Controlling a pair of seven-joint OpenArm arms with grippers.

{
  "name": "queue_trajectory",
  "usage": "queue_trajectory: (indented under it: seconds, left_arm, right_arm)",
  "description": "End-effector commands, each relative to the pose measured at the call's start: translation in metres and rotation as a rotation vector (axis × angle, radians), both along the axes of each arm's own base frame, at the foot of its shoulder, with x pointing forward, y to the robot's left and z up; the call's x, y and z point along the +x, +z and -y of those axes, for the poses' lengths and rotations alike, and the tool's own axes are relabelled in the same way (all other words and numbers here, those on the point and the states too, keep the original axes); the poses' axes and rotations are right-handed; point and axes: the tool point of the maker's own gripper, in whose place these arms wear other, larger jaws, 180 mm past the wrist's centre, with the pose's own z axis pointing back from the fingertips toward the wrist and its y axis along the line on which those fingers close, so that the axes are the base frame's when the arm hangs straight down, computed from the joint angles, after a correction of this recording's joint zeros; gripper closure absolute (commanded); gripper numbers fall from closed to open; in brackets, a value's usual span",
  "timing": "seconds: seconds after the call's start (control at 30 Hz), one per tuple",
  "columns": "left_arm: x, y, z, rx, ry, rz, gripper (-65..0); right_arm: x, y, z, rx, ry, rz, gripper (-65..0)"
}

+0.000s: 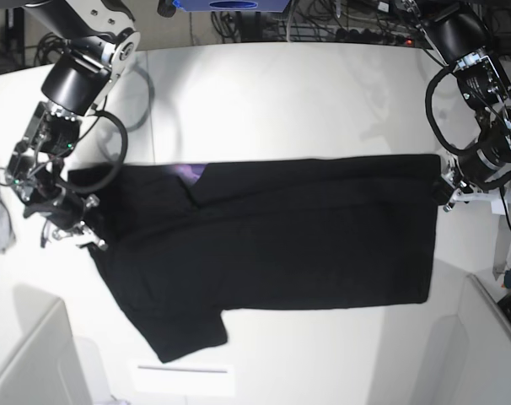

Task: Fold the T-shirt properly
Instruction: 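Drag the shirt with both grippers toward the robot, straightening it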

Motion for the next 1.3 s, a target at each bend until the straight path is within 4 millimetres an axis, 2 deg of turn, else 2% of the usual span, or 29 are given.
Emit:
queue_trajectory:
  seconds: [0.0,0.13,0.3,0.6,0.77,0.8,0.87,0.9,0.93,0.97,1.03,1.1,1.17,1.2,1.27]
  left_arm:
    - [0.006,0.011,-0.007,0.024,0.005,0.033,0.0]
    - [0.002,0.005,-0.016,0.091,0.016,-0.004,0.0]
    - [0.002,0.004,-0.014,0.091,0.011,-0.007,0.0]
    - [0.019,0.017,-0.013,0.087,0.008,0.036,0.0]
    - [0.021,0.019,-0.013,0.086,0.011,0.042,0.0]
    - [0.021,0.019,-0.014,0.086,0.012,0.042,0.0]
    - [0.021,0.020,-0.016,0.089,0.017,0.043,0.0]
    - [0.020,0.020,-0.017,0.090,0.020,0.042,-3.1]
    - [0.020,0.020,-0.017,0.090,0.021,0.043,-11.4]
    - [0.020,0.020,-0.018,0.091,0.021,0.043,-21.2]
    - [0.020,0.021,-0.019,0.093,0.024,0.045,-38.5]
    - [0.017,0.025,-0.028,0.095,0.057,0.059,-51.3]
    - [0.010,0.033,-0.046,0.096,0.120,0.084,-59.1]
    - [0.006,0.039,-0.055,0.103,0.155,0.102,-60.4]
    - [-0.016,0.034,-0.066,0.107,0.208,0.090,-59.7]
  right_arm:
    - [0.015,0.019,0.004,-0.004,-0.011,0.067,0.0]
    - [0.020,0.012,0.001,0.015,-0.013,0.054,0.0]
    - [0.021,0.009,0.010,0.004,-0.031,0.051,0.0]
    - [0.020,0.009,0.012,0.008,-0.036,0.051,0.0]
    - [0.020,0.010,0.011,0.014,-0.033,0.052,0.0]
    - [0.020,0.009,0.011,0.014,-0.035,0.051,-6.2]
    - [0.018,0.009,0.016,0.026,-0.058,0.055,-24.2]
    - [0.017,0.010,0.022,0.036,-0.080,0.058,-32.3]
    - [0.016,0.010,0.029,0.042,-0.103,0.063,-38.3]
    - [0.014,0.011,0.036,0.050,-0.127,0.068,-41.6]
    - [0.011,0.013,0.045,0.061,-0.164,0.081,-41.1]
    - [0.001,0.023,0.055,0.031,-0.190,0.115,-41.1]
    - [-0.012,0.044,0.058,0.007,-0.190,0.184,-41.1]
    - [-0.020,0.054,0.057,0.005,-0.187,0.222,-40.8]
    - [-0.041,0.069,0.055,0.004,-0.183,0.271,-40.5]
